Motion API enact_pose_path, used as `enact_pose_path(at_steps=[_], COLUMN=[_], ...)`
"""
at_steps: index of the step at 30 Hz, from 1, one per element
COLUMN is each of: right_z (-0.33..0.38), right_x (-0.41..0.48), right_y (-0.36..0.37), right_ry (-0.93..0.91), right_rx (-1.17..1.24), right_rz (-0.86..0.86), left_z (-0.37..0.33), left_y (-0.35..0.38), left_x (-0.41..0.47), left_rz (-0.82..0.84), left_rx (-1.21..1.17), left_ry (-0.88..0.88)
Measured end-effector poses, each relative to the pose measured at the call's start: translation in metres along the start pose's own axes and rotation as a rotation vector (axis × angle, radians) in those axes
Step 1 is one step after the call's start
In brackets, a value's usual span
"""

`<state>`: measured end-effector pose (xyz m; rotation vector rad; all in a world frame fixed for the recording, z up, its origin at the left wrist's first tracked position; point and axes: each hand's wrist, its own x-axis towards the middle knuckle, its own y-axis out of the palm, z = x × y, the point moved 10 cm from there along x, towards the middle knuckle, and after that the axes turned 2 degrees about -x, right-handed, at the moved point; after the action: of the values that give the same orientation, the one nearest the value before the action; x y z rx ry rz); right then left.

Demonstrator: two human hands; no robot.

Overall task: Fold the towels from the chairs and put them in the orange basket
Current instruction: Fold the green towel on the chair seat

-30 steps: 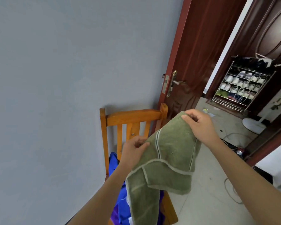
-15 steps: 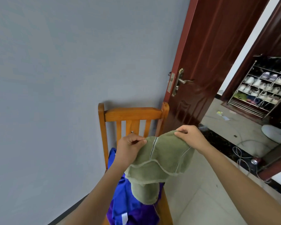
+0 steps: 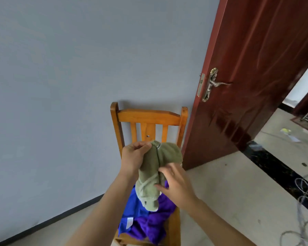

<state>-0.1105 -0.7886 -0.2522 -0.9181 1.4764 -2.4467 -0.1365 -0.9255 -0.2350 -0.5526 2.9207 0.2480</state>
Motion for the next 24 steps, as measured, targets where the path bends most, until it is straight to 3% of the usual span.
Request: enact_pose_path(at_steps=[5,8,12,15,19,24], right_z=[0.013,0.022,0.011,0.022,0.039,0.061], right_x=[0.004,0.015,0.039,0.056,0.08,0.095], right_y=[-0.01,-0.008,-0.012,-0.01,-0.009,-0.02], right_ry=[-0.044,-0.068,0.211,0.197,0.178,0.112], right_rx=[0.149,0.278,0.583,0.492,0.466,0.364], right_rz=[-0.183,-0.152,-0.01,0.13,0.212,0.241], left_z=[0.003,0.007,-0.004,-0.001,0.027,0.022], left_y=[-0.022,-0.037,-0.049,-0.06,-0.044,-0.045], left_x=[-0.019,-0.022,-0.025,-0.042,-0.051,-0.036], left_rz=[-0.094,-0.143,-0.165,-0.147,0.059,-0.077], left_rx=[0.062,0.077,0.2,0.33,0.416,0.403], left_ry=[-0.033,-0.056,0.018,0.136,0.12,0.17])
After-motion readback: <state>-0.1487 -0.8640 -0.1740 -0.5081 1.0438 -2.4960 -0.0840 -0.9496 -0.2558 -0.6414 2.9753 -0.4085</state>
